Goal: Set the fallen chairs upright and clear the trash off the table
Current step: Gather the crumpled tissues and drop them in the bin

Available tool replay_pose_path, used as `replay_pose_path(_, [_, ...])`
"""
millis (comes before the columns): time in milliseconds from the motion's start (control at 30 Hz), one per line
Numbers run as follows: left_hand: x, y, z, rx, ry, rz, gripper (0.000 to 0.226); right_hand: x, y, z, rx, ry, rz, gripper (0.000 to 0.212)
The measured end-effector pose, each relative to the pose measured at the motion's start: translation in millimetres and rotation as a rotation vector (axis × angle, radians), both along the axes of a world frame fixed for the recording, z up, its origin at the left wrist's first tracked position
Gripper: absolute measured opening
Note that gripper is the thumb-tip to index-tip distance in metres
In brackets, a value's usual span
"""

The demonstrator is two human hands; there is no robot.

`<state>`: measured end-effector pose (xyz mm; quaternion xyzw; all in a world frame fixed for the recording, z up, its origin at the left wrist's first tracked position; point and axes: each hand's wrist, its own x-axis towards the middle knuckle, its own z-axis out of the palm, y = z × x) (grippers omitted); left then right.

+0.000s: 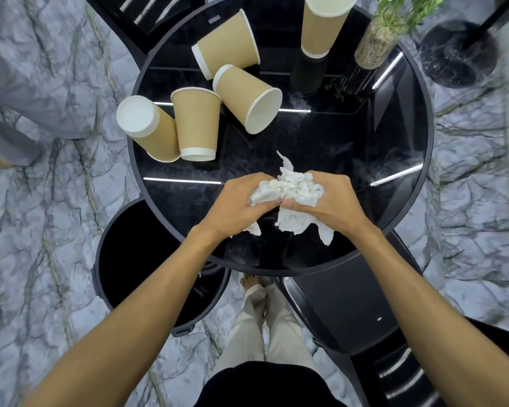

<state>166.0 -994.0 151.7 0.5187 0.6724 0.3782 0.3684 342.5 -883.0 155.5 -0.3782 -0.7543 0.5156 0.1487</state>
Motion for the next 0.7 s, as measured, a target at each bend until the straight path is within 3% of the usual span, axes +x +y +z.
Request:
replay_pose_path(133, [6, -15, 14, -0.002, -0.042, 0.041, 0.022, 4, -6, 16, -0.055, 0.051, 0.037, 0.058])
replay_pose_path(300, [5, -45, 38, 0.009, -0.017, 0.104, 0.036, -4, -20, 43, -0.072, 0.088, 0.147, 0.053])
replay_pose_path(400, [1, -68, 57, 0.010, -0.005, 0.155, 0.032, -18, -32, 58, -0.067, 0.100, 0.225, 0.048])
replay_pose_path(500, [-7, -99, 71, 0.018, 0.033, 0.248, 0.029, -41, -47, 68, -0.093, 0.106, 0.314, 0.036])
replay_pose_path(700, [-26, -177, 87, 0.051, 0.083, 0.472, 0.020, -104, -97, 84, -0.099, 0.137, 0.558, 0.036])
